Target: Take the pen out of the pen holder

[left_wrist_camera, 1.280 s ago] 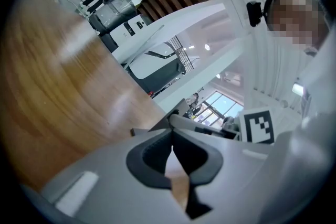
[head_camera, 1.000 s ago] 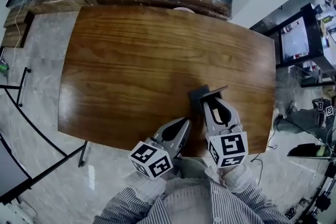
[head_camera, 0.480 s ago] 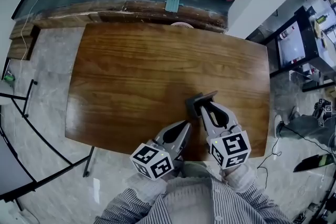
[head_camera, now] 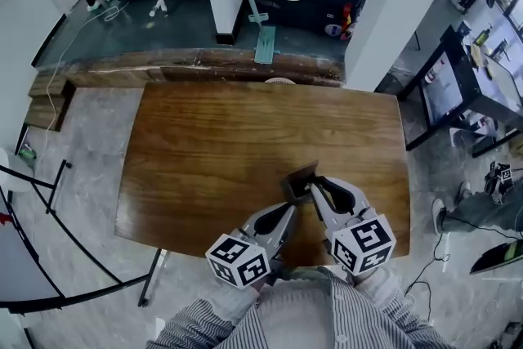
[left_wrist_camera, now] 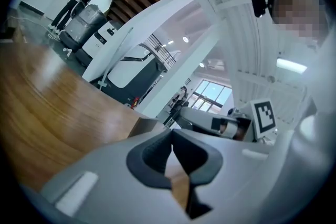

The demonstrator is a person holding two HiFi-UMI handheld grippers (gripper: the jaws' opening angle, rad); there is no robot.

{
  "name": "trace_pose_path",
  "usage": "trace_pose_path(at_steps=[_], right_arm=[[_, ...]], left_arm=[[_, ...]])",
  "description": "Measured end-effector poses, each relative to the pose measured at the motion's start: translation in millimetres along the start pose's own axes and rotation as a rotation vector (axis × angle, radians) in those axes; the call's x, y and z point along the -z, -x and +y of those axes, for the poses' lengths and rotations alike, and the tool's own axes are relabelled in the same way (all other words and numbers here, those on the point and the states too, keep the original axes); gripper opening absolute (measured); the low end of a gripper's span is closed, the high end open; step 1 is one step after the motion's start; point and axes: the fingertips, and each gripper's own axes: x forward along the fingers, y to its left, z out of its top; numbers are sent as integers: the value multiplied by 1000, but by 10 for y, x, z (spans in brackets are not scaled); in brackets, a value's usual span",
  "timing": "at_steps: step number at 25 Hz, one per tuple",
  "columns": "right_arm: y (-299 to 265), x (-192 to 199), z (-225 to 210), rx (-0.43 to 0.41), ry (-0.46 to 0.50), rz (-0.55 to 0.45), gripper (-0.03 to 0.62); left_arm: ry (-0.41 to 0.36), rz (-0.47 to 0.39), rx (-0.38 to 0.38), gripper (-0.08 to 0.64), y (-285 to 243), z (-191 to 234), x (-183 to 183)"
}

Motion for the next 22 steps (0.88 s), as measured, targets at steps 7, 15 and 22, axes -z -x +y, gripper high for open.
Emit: trace_pose_path(at_steps=[7, 15, 22], right_arm=[[263, -59, -31, -16, -141, -68, 60], [458, 77, -91, -47, -316, -113, 60], [536, 111, -20, -74, -332, -125, 60]], left_arm=[[-53, -4, -14, 8, 31, -130, -84], [-76, 8, 3, 8, 61, -234, -6], [-96, 34, 14, 8, 47, -311, 89]])
